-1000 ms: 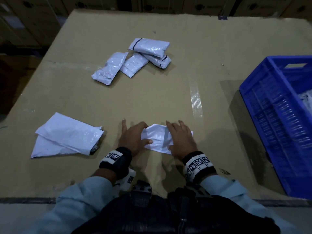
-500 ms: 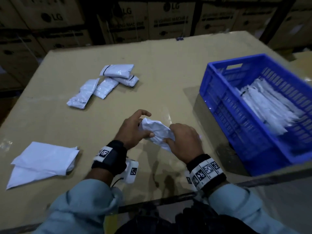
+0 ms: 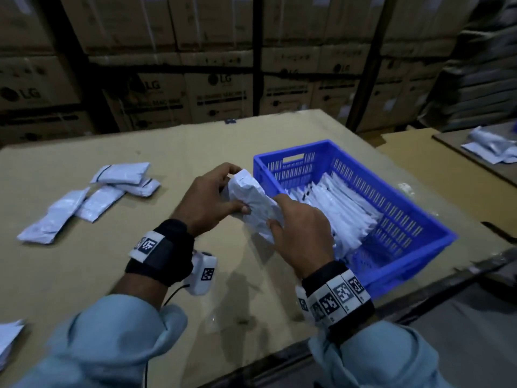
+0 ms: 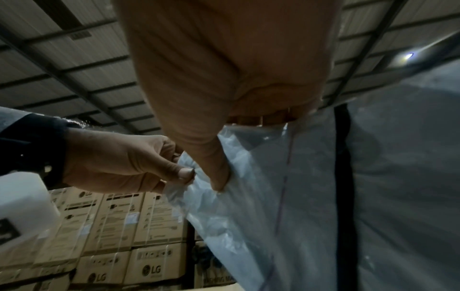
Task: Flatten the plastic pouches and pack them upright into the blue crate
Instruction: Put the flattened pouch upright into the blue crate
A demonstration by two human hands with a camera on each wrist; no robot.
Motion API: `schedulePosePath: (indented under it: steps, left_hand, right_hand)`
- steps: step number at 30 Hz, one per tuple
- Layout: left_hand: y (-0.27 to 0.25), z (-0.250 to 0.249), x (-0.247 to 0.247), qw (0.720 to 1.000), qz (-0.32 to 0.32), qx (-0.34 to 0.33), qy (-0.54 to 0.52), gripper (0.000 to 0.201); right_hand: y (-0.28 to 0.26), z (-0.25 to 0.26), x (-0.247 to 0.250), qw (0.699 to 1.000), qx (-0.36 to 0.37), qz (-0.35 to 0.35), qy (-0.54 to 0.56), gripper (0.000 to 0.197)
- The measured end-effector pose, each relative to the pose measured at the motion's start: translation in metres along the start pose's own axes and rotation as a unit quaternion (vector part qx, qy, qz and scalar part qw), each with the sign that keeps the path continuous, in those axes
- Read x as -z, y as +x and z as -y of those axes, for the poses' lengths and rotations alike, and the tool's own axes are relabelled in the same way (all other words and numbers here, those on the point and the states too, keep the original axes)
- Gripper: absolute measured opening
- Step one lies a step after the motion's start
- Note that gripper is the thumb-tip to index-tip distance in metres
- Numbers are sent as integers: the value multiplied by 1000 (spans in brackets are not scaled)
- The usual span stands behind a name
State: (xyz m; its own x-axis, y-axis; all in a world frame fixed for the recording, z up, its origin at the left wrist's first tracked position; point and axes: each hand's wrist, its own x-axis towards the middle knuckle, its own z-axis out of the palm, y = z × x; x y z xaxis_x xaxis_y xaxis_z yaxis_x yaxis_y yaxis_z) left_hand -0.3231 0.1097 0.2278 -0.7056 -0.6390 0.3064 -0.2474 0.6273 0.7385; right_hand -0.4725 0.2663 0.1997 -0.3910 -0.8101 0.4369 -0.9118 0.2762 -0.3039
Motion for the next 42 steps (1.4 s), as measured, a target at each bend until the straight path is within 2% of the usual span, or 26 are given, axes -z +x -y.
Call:
schedulePosePath:
  steps: [5, 8, 11, 15, 21, 24, 27, 29, 33, 35, 38, 40, 42]
  left_hand:
    - [56, -21, -18, 998, 10, -63, -12, 54]
    - [91, -34, -34, 997, -6, -80, 0, 48]
    - [122, -42, -57, 994, 52, -78, 57, 44]
    - [153, -55, -89, 958, 185, -84, 203, 50]
    - [196, -85, -153, 908, 201, -99, 355, 47]
    - [210, -86, -205, 871, 244, -110, 413, 43]
    - [208, -78, -262, 820, 297, -148, 467, 55]
    - [211, -71, -293, 795, 325, -155, 488, 53]
    - [221, -64, -335, 795, 318, -156, 492, 48]
    - [225, -58, -349, 783, 344, -147, 498, 55]
    - [228, -50, -363, 751, 373, -128, 529, 78]
    - [228, -50, -370, 723, 377, -125, 565, 79]
    - [230, -51, -374, 709, 390, -112, 576, 75]
  right_hand:
    - [20, -25, 21, 996, -66, -56, -5, 20]
    - [30, -50, 40, 989, -103, -96, -42, 20]
    - [38, -84, 60, 974, -161, -140, -80, 24]
    - [48, -134, 70, 959, -213, -155, -103, 18]
    - [63, -201, 65, 937, -283, -175, -101, 20]
    - [78, -227, 56, 941, -279, -172, -84, 16]
    - [96, -248, 47, 950, -270, -142, -71, 17]
    - [108, -263, 41, 952, -279, -115, -54, 17]
    - [121, -293, 24, 960, -268, -47, -60, 13]
    - [126, -305, 17, 965, -252, -33, -72, 9]
    - [126, -320, 2, 970, -230, -32, -70, 8]
    - [122, -326, -8, 976, -209, -20, -65, 6]
    - [126, -329, -14, 979, -192, -10, -72, 5]
